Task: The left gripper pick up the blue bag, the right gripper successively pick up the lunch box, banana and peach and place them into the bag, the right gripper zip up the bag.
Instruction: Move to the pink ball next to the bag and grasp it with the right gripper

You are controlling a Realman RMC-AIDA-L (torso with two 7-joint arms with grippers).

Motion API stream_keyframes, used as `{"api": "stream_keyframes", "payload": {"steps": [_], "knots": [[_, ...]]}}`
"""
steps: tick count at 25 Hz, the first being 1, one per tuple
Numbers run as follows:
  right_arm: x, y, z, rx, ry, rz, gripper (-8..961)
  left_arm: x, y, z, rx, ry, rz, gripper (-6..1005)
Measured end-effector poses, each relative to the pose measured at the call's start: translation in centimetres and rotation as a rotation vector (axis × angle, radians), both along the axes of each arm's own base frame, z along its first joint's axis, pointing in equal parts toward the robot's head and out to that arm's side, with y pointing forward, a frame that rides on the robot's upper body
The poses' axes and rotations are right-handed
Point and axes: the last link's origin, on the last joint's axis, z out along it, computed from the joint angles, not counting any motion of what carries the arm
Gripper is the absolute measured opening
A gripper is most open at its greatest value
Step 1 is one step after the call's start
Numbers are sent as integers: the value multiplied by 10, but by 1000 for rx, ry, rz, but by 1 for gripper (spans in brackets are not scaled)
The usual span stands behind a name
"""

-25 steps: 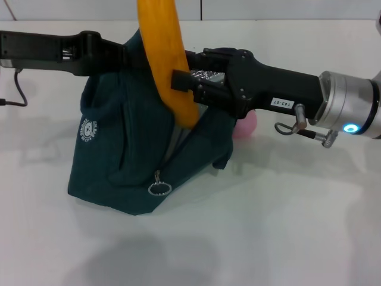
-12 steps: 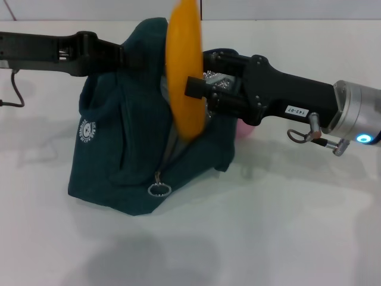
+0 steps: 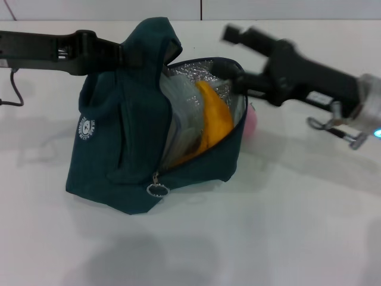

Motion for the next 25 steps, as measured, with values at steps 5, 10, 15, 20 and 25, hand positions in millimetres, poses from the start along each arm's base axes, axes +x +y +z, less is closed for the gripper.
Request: {"api": "stream_keyframes", "payload": {"steps": [5,10,15,20,25], "knots": [[34,5,28,111,31,-140,873,0,0,0,0,-1,1,41],[74,10,40,191,-57,-316,870,-4,-2,0,1,-1,12,40],[98,20,36,218,-214,-422,869,-7,-2,5,20,-10,23,40],[99,29,18,203,-440,-374,870,-7,-2,6,23,-10,24,40],[86,32,-5,162,-608,-243,870,-7,-2,7,23,-9,24,41]]}}
